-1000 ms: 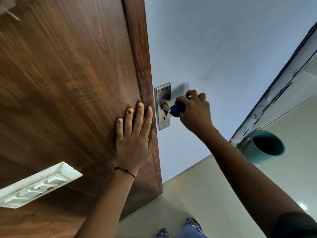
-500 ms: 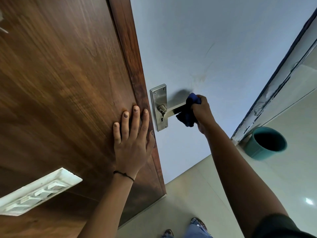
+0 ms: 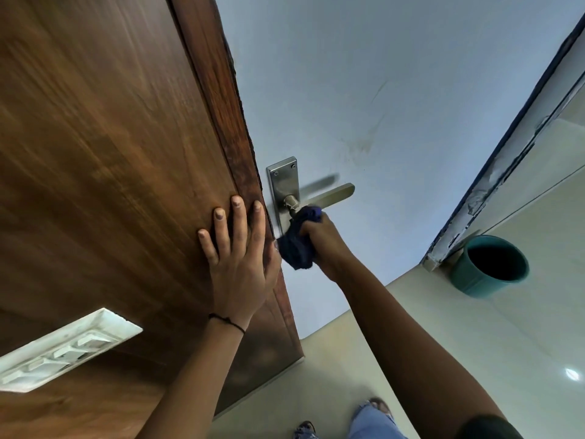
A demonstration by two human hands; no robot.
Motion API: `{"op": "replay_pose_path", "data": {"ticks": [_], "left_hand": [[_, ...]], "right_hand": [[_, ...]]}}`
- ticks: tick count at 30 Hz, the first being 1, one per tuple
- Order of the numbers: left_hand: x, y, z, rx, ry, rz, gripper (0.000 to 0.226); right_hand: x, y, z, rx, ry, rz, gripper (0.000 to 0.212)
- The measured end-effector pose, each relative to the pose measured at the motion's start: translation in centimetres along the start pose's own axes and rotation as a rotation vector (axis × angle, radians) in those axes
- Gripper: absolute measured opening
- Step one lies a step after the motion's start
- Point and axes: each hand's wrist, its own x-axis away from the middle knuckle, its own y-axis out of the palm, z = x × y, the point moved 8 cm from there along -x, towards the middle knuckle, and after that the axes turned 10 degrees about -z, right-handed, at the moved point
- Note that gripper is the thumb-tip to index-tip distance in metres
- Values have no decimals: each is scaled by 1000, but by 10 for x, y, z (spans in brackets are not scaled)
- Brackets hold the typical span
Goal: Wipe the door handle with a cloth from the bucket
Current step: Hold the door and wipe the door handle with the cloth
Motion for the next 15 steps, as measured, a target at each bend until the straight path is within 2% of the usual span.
{"op": "replay_pose_path", "data": {"ticks": [2,4,6,9,11,14,15], "left_hand": [[-3,2,16,83,19,-61,77],[-8,5,43,190,82,-94,76],[-16,12,77,332,153,-125,77],[-30,26,152,592,282,-230,67],[-37,44,206,840,268,-472,57],[-35,78,304,1355,-55,-1059,41],[-31,84,334,1500,-187,-1207,39]], "right_hand": [[0,-19,-6,366,-39,14,34],[7,-49,-13,541,-64,61,39],[19,-89,-21,541,-98,128,46],[43,-173,-34,387,-111,220,53],[64,-231,-39,210,-83,253,47],[104,-312,-46,-110,-99,285,22],[116,-335,-45,-212,-103,316,20]]}}
